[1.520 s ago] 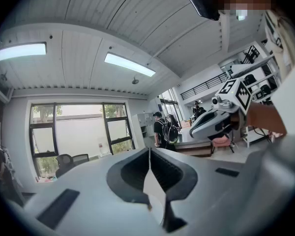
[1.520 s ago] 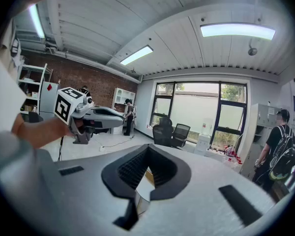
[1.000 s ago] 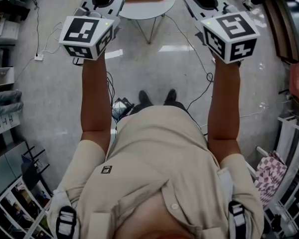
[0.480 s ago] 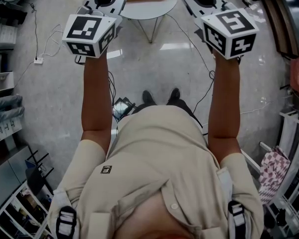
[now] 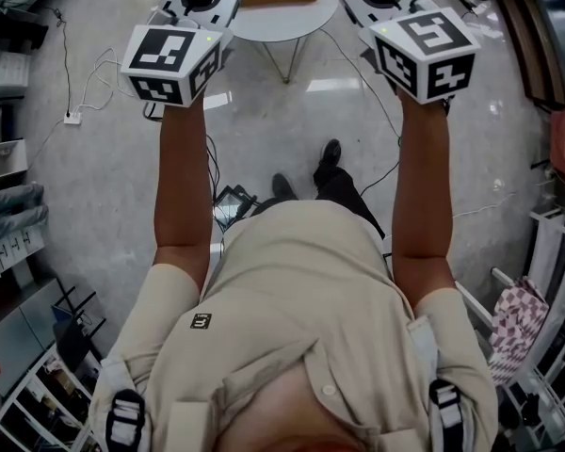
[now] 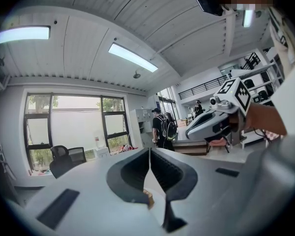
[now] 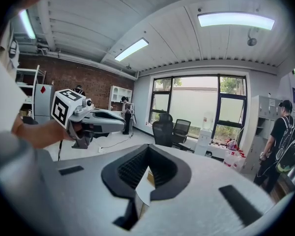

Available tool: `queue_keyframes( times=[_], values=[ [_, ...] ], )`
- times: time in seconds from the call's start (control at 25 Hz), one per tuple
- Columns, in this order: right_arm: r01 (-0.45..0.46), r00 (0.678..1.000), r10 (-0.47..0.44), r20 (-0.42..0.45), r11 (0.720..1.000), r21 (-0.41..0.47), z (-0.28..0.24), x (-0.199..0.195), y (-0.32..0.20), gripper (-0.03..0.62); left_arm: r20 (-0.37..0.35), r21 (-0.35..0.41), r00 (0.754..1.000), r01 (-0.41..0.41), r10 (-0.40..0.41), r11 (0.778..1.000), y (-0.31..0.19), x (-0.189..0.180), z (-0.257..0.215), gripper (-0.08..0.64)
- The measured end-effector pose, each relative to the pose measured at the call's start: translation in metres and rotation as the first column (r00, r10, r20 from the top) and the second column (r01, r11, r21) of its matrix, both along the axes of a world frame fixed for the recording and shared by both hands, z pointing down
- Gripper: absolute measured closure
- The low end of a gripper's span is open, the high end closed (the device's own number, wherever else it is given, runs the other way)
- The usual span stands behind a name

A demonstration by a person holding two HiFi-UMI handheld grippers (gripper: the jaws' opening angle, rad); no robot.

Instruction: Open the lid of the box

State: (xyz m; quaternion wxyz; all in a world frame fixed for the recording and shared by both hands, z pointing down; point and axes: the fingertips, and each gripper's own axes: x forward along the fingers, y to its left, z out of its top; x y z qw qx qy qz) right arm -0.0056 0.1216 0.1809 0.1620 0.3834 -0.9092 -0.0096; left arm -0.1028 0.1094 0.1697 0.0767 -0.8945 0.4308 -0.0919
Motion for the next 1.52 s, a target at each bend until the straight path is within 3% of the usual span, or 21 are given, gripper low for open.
queue_keyframes(
  times=[0.4,1.16,1.52],
  values=[
    [0.086,0.996,-0.086,-0.024,0.996,-0.011,0.008,0.016,-0.095,0.600,0.005,-0.037,0.998,0.067,-0.067,0.997,-0.089,0.029,0.011,0.545],
    [0.189,0.982,-0.189,0.000,0.982,-0.025,0.013,0.054,-0.166,0.600,0.031,-0.056,0.981,0.193,-0.192,0.980,-0.149,0.060,0.017,0.545],
    [0.190,0.982,-0.189,0.013,0.981,-0.047,0.027,0.058,-0.192,0.600,0.041,-0.069,0.980,0.196,-0.194,0.978,-0.171,0.065,0.028,0.545]
  ],
)
